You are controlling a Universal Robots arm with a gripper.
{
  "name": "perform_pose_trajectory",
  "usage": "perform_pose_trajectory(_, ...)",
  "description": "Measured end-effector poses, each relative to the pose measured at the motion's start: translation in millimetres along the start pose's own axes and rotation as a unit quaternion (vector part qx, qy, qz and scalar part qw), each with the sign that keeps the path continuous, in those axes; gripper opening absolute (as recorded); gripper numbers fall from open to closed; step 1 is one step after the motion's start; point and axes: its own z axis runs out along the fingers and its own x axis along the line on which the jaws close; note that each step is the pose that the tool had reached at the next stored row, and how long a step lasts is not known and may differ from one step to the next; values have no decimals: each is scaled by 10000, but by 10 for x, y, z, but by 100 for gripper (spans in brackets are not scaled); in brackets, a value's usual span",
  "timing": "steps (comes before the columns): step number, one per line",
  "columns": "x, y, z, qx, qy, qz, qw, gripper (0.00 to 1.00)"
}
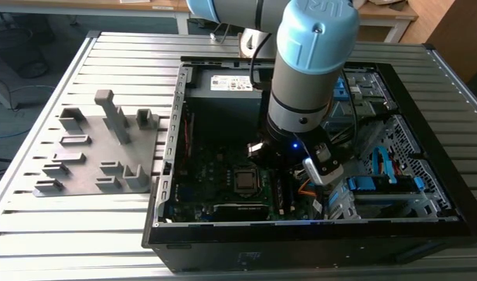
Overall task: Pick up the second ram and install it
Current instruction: 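Insert the second ram into the second slot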
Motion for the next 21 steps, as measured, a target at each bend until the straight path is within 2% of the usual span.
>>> perform_pose_trajectory(9,-4,1,5,1,0,0,10000,14)
perform_pose_trajectory(11,-5,1,6,0,-1,0,10000,15)
perform_pose_trajectory(12,-5,1,5,0,0,0,10000,21)
perform_pose_trajectory(15,-5,1,3,-1,0,0,10000,21)
perform_pose_trajectory(17,-7,3,-47,-1,-2,0,10000,21)
perform_pose_trajectory(21,-14,8,-231,0,-4,0,10000,21)
